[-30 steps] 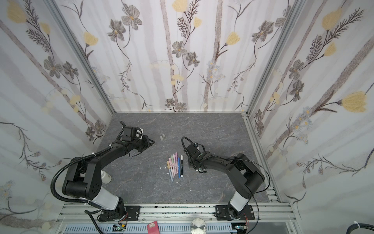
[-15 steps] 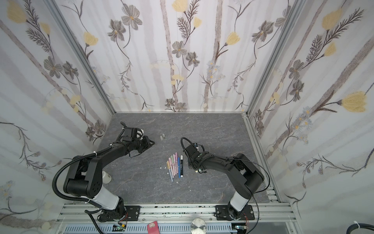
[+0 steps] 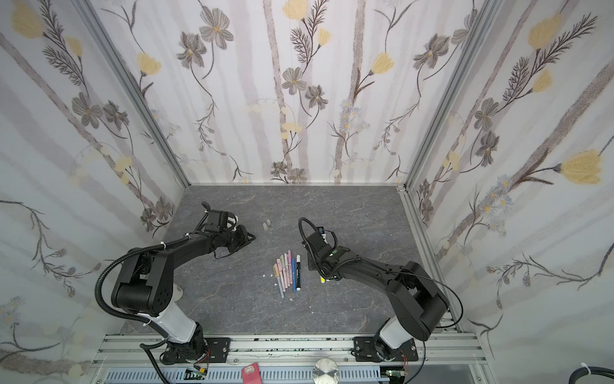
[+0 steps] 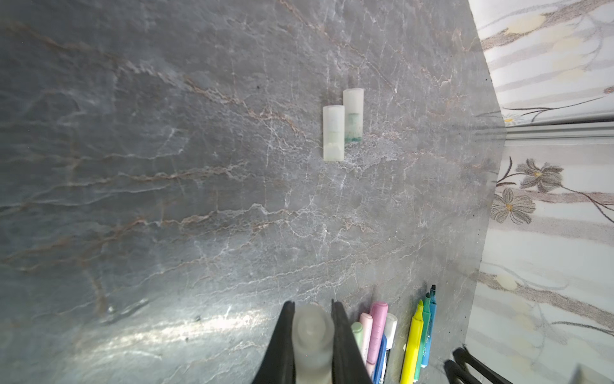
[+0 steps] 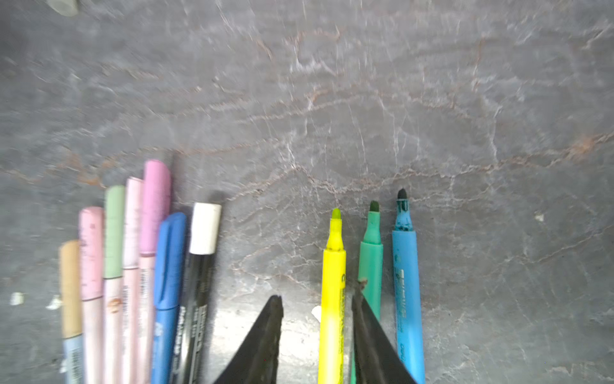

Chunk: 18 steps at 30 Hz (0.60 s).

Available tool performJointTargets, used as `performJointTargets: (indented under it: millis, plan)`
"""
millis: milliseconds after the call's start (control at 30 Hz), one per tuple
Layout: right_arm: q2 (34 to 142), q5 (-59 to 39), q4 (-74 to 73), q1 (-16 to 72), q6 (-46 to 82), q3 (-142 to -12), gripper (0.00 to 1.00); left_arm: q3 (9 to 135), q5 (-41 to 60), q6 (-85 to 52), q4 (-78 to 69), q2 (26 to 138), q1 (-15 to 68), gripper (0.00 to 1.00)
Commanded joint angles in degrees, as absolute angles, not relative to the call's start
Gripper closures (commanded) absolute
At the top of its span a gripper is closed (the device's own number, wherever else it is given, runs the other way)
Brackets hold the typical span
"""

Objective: Open the pen caps
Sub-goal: 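Lower the yellow highlighter with the right gripper while the left carries the cap away, then open the right gripper on the yellow highlighter while the left lowers its cap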

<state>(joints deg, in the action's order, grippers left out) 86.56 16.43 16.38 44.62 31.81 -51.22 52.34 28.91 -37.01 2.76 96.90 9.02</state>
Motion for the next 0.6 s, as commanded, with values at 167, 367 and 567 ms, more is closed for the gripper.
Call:
performJointTargets:
  millis: [167, 367, 567]
  plan:
    - [82.33, 16.21, 16.79, 44.65, 30.06, -52.25, 0.61, 58.13, 28.38, -36.21, -0.07, 103.75, 8.96, 1.00]
    - [80.61, 15.82, 16.52, 44.67, 30.14, -51.25, 0.61, 63.52, 27.70, -36.21, -0.07, 109.80, 8.96, 1.00]
    - [80.59, 15.89, 16.40, 44.65, 29.84, -50.38, 0.61, 65.69, 27.73, -36.80, -0.88, 113.54, 8.94, 0.95]
